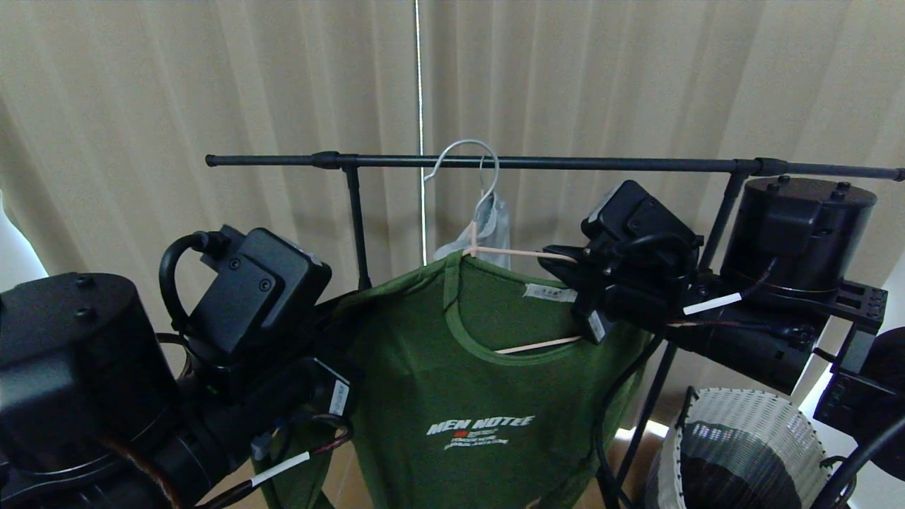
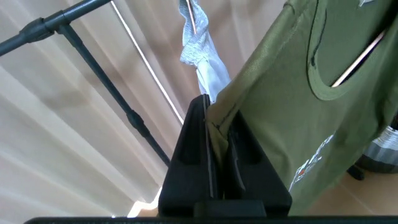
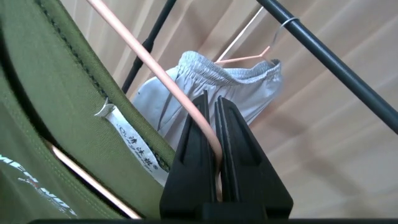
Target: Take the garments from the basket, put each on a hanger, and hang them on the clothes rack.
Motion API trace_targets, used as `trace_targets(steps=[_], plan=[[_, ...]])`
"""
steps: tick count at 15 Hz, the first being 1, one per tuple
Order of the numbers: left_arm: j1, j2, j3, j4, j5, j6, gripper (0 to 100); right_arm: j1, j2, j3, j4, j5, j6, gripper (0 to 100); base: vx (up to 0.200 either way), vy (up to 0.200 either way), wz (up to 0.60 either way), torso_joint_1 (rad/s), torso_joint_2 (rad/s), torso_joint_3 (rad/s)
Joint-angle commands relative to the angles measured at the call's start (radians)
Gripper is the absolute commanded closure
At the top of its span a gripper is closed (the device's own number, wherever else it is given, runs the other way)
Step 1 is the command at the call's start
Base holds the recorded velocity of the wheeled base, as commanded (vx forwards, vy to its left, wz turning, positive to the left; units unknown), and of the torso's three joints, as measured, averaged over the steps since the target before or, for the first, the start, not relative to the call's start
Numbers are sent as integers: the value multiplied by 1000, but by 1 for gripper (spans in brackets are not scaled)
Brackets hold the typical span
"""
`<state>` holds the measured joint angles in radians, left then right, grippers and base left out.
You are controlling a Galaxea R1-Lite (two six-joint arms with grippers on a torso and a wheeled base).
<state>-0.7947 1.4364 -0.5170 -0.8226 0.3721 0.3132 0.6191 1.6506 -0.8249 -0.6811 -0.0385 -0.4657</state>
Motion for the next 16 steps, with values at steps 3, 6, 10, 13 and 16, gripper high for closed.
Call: trace_targets(steps=[3,6,10,13,16], plan=[[0,1,2,-1,-21,-2,100,1,-12,3,-2,-3,1,100,0,0,0,0,0,0],[2,-5,9,-3,-24,-3,0,-10,-41,12,-2,-8,2,100,0,0,0,0,0,0],[8,-42,84,-6,-29,-13,0,-91,-118,69,-3,-20,6,100,0,0,0,0,0,0],[32,-47,150,-41,-29,-32,0,-145,-160,87,-3,-14,9,100,0,0,0,0,0,0],[80,-39,210,-55,-42,-34,0,-151,-193,92,-3,-11,25,100,0,0,0,0,0,0]])
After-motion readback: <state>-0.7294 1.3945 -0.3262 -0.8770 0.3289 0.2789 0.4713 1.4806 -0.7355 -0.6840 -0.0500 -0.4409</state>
